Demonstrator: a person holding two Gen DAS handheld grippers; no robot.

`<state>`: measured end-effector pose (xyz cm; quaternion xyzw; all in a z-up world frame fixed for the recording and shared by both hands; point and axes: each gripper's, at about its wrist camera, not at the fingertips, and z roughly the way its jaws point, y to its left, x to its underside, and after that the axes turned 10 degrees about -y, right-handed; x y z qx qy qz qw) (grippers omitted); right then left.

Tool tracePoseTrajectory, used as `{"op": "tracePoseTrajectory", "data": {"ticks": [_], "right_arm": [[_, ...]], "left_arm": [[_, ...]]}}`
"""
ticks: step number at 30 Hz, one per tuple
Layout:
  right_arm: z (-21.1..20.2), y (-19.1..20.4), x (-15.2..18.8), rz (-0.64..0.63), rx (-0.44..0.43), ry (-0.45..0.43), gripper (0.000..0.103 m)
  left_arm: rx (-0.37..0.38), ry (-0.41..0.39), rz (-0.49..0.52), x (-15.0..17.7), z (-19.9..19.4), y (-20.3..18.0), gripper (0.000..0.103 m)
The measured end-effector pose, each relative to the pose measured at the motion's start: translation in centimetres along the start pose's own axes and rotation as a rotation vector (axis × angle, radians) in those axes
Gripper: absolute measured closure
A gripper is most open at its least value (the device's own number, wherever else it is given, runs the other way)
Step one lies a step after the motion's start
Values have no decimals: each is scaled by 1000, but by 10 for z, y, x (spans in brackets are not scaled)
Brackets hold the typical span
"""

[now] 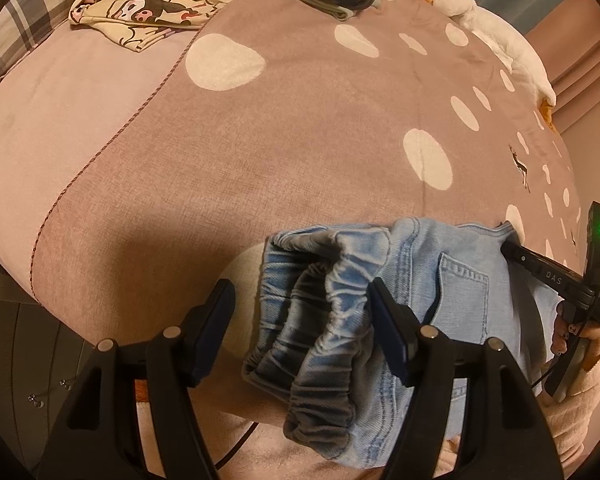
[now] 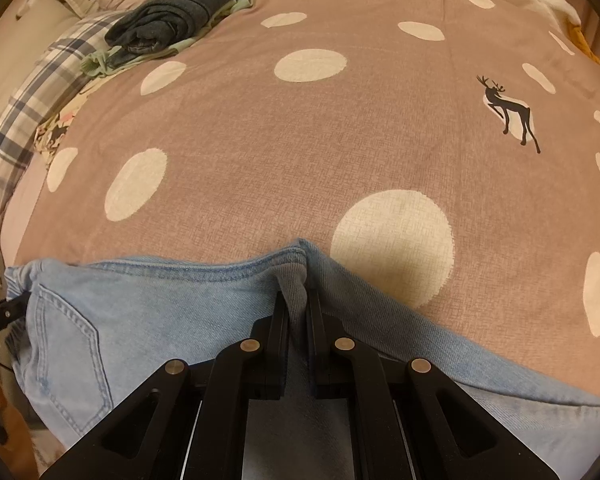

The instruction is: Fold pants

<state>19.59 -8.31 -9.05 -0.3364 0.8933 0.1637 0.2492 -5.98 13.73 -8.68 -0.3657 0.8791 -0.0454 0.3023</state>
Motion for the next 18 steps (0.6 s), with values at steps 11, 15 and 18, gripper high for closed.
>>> {"op": "tracePoseTrajectory", "data": {"ticks": [11,15,18], "right_arm": [[-1,1,0,-5,7,-1,98],[0,1,0,-6,11,-1,98],[0,1,0,-6,11,-1,98]], "left_arm": [[-22,-6,11,1,1,-1,31],[-23,-5,13,0,1,0,31],[-24,-5,12,0,1,0,31]]}}
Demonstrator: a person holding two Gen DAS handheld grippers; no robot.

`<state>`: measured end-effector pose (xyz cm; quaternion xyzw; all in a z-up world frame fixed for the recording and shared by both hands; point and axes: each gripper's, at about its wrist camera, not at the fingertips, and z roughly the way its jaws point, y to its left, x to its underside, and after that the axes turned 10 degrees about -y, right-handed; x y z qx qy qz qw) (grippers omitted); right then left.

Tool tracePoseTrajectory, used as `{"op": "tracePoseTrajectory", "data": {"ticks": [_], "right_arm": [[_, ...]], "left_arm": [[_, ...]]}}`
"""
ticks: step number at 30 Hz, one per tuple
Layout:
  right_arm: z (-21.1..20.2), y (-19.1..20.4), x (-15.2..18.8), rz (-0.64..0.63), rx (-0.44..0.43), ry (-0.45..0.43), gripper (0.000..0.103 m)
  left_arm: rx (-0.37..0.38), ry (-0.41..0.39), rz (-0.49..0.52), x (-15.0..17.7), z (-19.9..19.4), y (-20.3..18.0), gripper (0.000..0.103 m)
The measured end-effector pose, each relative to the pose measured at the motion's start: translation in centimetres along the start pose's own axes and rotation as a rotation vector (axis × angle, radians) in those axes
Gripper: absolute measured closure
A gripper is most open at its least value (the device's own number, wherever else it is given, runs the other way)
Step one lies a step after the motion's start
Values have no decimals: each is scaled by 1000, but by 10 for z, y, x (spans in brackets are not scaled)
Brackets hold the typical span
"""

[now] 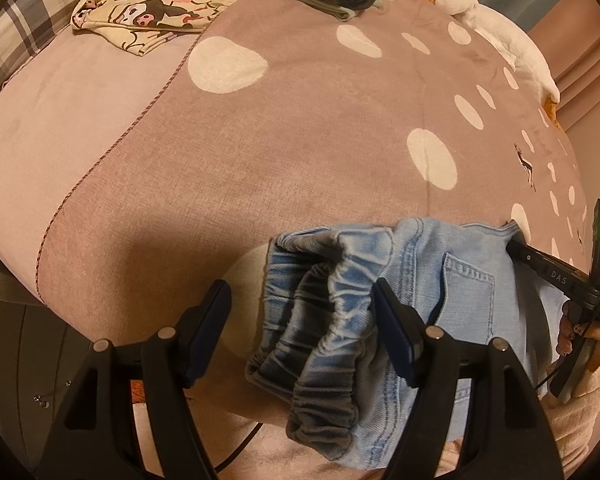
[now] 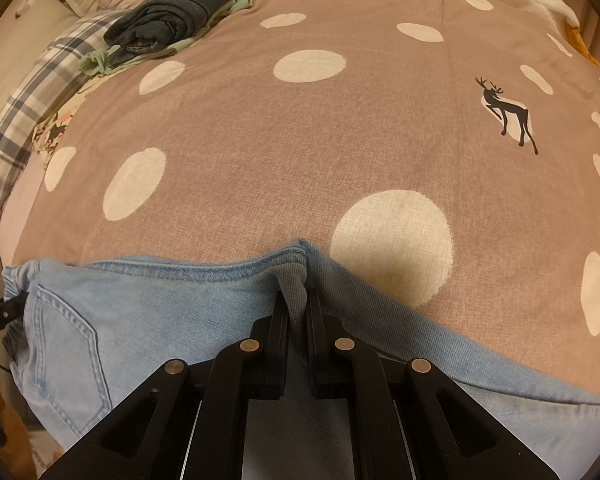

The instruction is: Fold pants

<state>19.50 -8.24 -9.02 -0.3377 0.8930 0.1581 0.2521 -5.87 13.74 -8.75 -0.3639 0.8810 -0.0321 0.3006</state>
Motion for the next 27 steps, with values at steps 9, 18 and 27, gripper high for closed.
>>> {"op": "tracePoseTrajectory", "data": {"ticks": [9,18,27], "right_arm": [[0,0,0,4,-1,-1,98],[1,-1,0,5,-2,-9,98],[0,-1,1,8,-4,-11,98]], "left_arm": [[0,0,0,0,0,-1,31],[-9,-2,6,1,0,-1,31],[-19,-2,10,1,0,-1,28]]}}
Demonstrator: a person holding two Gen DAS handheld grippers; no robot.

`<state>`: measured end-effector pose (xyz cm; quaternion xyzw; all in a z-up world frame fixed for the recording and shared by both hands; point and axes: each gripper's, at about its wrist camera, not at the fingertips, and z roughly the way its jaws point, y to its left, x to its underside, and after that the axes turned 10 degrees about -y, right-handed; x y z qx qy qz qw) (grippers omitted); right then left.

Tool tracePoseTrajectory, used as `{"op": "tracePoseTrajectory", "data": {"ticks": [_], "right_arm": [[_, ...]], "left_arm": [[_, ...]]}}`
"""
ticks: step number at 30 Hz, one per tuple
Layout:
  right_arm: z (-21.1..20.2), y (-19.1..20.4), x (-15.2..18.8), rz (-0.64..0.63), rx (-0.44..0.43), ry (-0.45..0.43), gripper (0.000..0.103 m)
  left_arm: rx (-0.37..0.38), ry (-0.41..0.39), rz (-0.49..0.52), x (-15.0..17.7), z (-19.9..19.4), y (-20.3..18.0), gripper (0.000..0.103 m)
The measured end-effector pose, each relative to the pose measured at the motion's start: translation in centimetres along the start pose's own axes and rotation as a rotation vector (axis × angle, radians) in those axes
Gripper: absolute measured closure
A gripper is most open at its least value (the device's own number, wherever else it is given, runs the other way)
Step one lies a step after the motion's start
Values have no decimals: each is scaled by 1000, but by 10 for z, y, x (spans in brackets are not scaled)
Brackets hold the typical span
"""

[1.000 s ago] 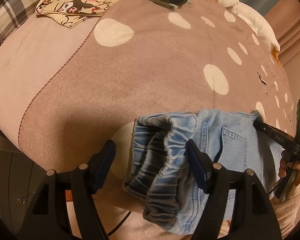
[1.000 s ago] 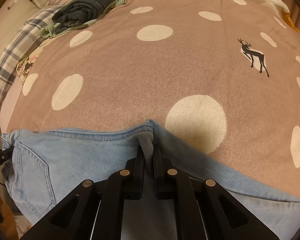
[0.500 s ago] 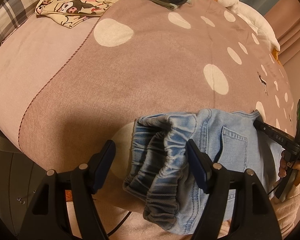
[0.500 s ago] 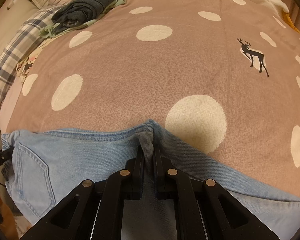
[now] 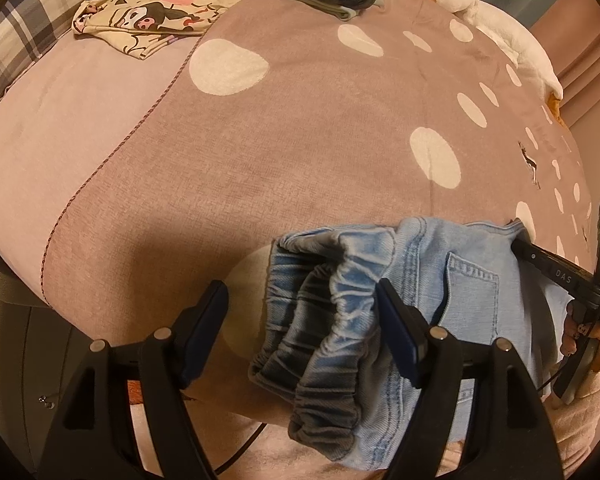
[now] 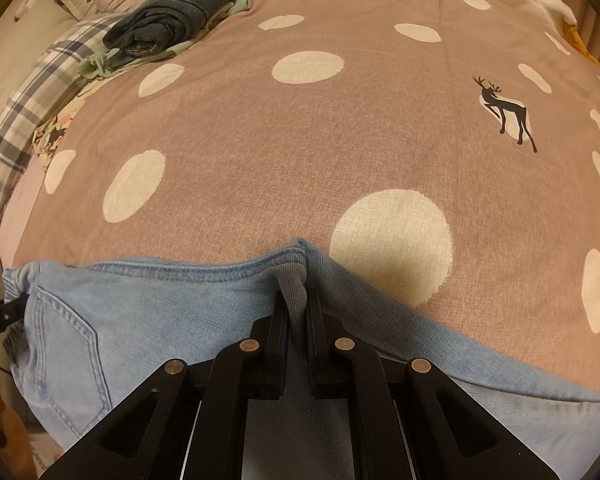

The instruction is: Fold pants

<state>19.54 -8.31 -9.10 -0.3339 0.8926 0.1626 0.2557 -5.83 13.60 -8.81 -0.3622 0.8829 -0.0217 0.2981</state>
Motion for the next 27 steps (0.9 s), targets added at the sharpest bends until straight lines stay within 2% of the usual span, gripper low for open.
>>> {"op": "tracePoseTrajectory", "data": {"ticks": [8,10,12,13,18,23,27], "right_arm": [[0,1,-2,5,1,-2,98],[0,1,-2,4,0,-3,98],[0,2,-2,0,3,-5,98],[1,2,-3,1,4,-4,98],[1,3,-2,3,7,-8,98],[1,2,-2,13,7,-13,98],[1,3,-1,19,12,-17,98]], "left_arm": [[-2,-2,3,0,0,-1,28],[1,-4,8,1,-1,-2,31],[25,1,7,1,-3,-2,39],[26,1,10,1,-3,-3,40],[-13,-7,66,5,-8,-9,40],[10,4,22,4,-4,0,39],[-3,1,29,5,-6,-1,38]]}}
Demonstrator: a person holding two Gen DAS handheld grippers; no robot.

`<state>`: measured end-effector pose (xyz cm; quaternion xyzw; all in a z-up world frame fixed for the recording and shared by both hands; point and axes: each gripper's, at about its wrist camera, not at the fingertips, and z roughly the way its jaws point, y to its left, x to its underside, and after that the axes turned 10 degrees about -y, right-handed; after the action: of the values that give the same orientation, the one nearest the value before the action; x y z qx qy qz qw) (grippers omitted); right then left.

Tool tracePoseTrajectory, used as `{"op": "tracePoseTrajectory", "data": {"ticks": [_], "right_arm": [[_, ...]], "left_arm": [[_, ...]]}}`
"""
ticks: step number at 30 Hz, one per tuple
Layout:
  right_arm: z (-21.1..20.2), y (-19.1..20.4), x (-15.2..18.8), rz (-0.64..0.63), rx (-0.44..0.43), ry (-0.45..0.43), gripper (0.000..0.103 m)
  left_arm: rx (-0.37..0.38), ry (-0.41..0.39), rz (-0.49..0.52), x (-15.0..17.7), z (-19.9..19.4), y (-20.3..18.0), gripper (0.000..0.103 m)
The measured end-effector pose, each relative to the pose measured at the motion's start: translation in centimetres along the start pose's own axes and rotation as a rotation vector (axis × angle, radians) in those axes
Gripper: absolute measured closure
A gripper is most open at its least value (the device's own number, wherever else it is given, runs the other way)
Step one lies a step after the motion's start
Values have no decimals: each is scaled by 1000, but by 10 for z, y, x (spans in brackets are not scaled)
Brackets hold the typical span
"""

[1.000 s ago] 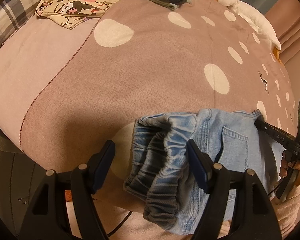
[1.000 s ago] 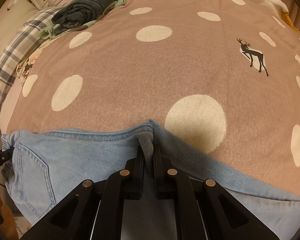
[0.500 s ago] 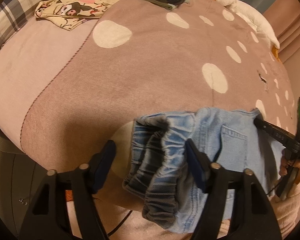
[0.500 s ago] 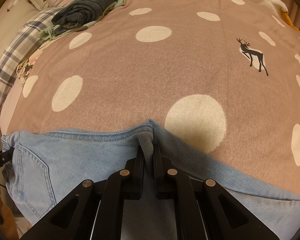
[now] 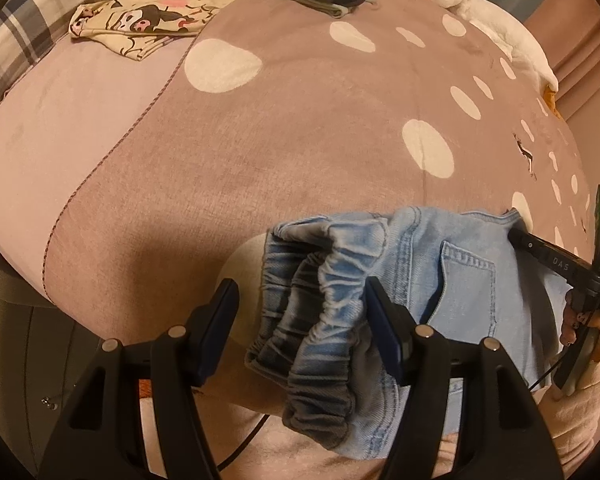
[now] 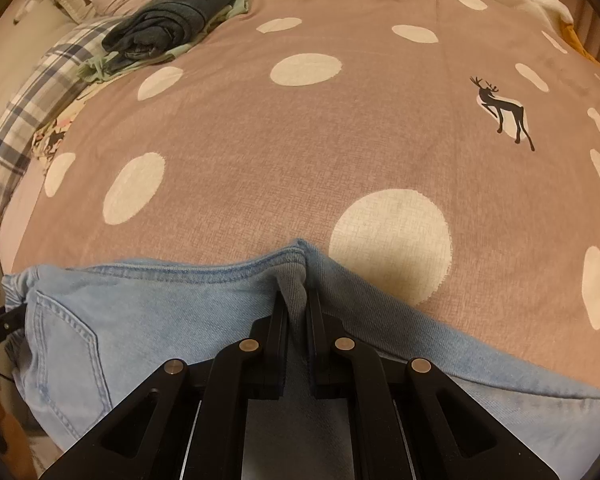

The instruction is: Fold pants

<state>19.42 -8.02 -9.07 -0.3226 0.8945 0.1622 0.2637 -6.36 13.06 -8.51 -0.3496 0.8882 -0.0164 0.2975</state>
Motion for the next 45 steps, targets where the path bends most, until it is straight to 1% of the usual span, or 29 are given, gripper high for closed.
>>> {"op": "tracePoseTrajectory", "data": {"ticks": [5,6,8,11,12,14,16,17,18,20,23,24,26,28,32,33,36,39,40,42,45], "right_arm": [[-1,3,1,-11,16,-11,98],[-2,4,2,-17,22,-13,98],[-3,8,3,-41,42,-20,98],[-4,12,4,-77,63,-35,98],[-4,12,4,-77,67,-37,98],[-6,11,3,-72,68,-41,97],[-12,9,2,-58,73,-46,92],[-18,6,1,-49,88,-61,80],[-25,3,1,-41,108,-84,58],[-46,-8,2,-8,144,-155,36],[-76,-32,6,67,157,-215,36],[-86,-46,10,113,169,-229,36],[-102,-70,21,192,205,-229,35],[-112,-89,35,246,246,-228,36],[-133,-133,74,358,360,-218,36],[-136,-140,82,383,373,-212,36],[-144,-168,110,475,406,-185,36],[-157,-191,137,553,460,-172,36],[-162,-197,145,583,472,-176,36],[-174,-212,160,646,484,-194,36],[-191,-231,175,730,513,-228,36]], "left_arm": [[-18,-10,-26,0,-7,-1,37],[-21,-14,-26,0,-16,-5,39],[-2,-41,11,0,-35,-16,43],[5,-105,69,-2,-61,-30,42],[11,-122,76,-3,-67,-33,41],[49,-146,78,-5,-76,-40,41],[88,-151,73,-8,-81,-47,41],[96,-153,79,-8,-82,-50,41],[106,-158,95,-9,-84,-56,41],[128,-169,130,-11,-85,-70,41],[178,-185,166,-17,-84,-88,41],[197,-187,175,-18,-82,-93,41],[236,-167,200,-20,-73,-108,41],[253,-143,221,-21,-64,-120,42],[293,-94,282,-20,-42,-152,42],[295,-86,292,-20,-37,-158,43],[304,-56,327,-20,-19,-182,48],[318,-33,350,-21,-3,-199,50],[317,-23,356,-21,3,-204,51],[330,5,364,-22,18,-215,59],[365,71,349,-23,43,-227,62]]}}
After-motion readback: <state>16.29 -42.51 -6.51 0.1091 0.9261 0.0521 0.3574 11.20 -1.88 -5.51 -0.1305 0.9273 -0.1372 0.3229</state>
